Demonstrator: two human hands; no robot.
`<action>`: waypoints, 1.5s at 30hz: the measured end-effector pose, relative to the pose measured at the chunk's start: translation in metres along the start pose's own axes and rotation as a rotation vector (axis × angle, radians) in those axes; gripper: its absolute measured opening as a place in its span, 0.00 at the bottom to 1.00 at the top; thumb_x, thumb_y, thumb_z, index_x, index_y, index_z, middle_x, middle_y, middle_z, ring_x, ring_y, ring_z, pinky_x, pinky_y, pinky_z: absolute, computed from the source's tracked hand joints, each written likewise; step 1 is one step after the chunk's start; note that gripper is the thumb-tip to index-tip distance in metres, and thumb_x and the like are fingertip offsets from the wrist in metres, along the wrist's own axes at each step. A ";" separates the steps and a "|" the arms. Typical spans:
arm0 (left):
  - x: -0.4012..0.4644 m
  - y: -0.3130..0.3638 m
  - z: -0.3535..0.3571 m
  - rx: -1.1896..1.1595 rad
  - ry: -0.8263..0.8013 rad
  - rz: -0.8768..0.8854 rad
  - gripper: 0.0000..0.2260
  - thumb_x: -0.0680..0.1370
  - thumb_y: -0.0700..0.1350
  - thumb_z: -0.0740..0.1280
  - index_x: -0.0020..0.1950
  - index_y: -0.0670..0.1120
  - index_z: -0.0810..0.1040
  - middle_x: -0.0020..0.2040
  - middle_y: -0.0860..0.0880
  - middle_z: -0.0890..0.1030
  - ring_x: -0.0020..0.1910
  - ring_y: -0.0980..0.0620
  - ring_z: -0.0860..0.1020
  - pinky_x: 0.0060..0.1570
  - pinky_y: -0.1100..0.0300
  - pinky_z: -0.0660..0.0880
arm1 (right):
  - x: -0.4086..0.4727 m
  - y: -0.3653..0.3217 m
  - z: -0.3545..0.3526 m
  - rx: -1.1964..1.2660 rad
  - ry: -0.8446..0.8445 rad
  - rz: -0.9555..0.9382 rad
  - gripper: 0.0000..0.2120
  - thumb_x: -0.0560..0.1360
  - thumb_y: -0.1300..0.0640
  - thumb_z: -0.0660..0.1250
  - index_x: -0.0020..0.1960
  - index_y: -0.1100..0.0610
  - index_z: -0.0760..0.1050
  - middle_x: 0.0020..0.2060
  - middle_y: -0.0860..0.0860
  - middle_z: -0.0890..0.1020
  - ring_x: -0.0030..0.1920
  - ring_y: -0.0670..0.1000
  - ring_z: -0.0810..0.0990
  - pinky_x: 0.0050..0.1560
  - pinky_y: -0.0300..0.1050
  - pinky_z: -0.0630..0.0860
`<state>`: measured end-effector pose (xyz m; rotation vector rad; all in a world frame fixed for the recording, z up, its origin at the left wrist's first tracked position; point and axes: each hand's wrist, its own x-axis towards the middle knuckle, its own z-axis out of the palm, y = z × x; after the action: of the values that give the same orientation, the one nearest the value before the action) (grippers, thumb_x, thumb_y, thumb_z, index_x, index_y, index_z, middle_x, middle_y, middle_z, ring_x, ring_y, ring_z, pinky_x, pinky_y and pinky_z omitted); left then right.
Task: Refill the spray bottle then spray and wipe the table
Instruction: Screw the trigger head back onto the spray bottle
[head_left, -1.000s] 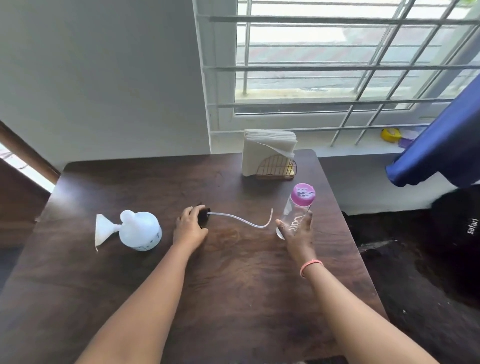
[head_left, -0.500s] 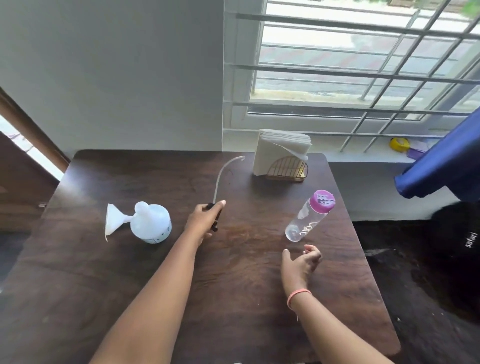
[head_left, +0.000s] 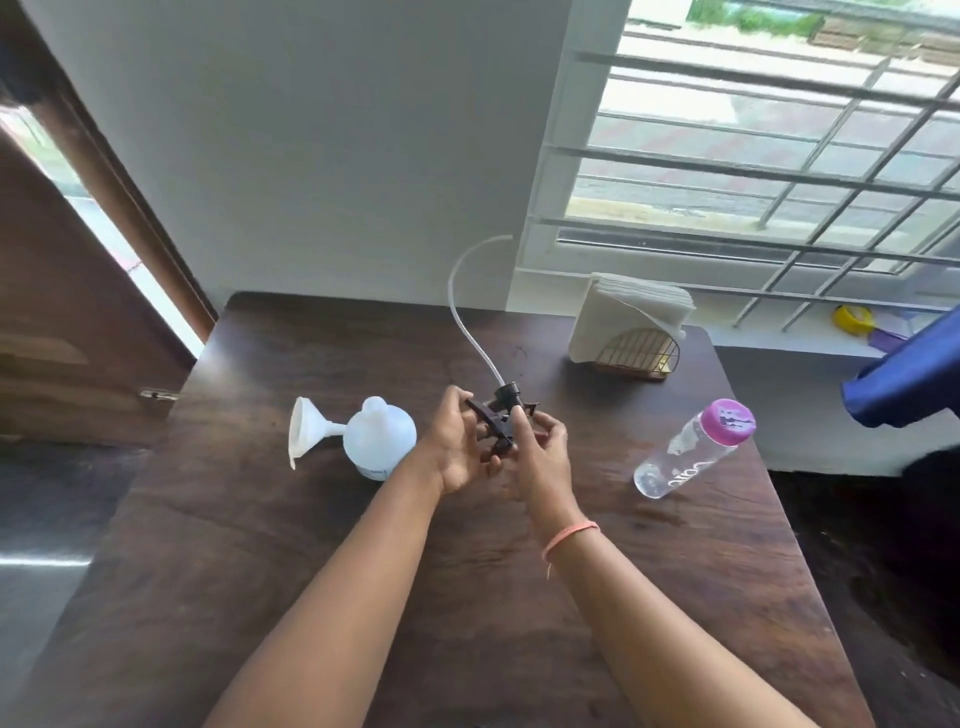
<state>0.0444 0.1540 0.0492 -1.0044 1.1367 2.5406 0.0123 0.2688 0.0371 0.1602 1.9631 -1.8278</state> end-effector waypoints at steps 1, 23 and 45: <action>-0.004 0.000 0.000 -0.038 -0.002 0.009 0.22 0.77 0.56 0.49 0.51 0.48 0.79 0.41 0.47 0.77 0.34 0.49 0.73 0.33 0.60 0.68 | 0.002 -0.004 0.008 0.036 -0.004 0.027 0.18 0.76 0.46 0.69 0.60 0.53 0.69 0.52 0.53 0.81 0.51 0.53 0.82 0.54 0.54 0.80; -0.119 0.101 -0.128 0.826 0.503 0.455 0.08 0.73 0.51 0.74 0.45 0.47 0.82 0.40 0.52 0.81 0.34 0.55 0.75 0.37 0.61 0.70 | -0.023 -0.171 0.050 -0.097 0.008 -0.347 0.14 0.71 0.63 0.65 0.57 0.58 0.76 0.40 0.58 0.85 0.25 0.57 0.82 0.23 0.40 0.73; -0.082 0.084 -0.112 0.722 0.426 0.871 0.02 0.74 0.42 0.74 0.45 0.48 0.87 0.39 0.51 0.86 0.41 0.52 0.85 0.52 0.48 0.81 | -0.024 -0.180 0.047 -0.126 0.038 -0.359 0.14 0.72 0.63 0.65 0.57 0.54 0.79 0.45 0.60 0.85 0.28 0.58 0.83 0.25 0.42 0.76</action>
<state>0.1283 0.0242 0.0991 -0.9745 2.8382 2.0243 -0.0232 0.2076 0.2110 -0.2125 2.2401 -1.9151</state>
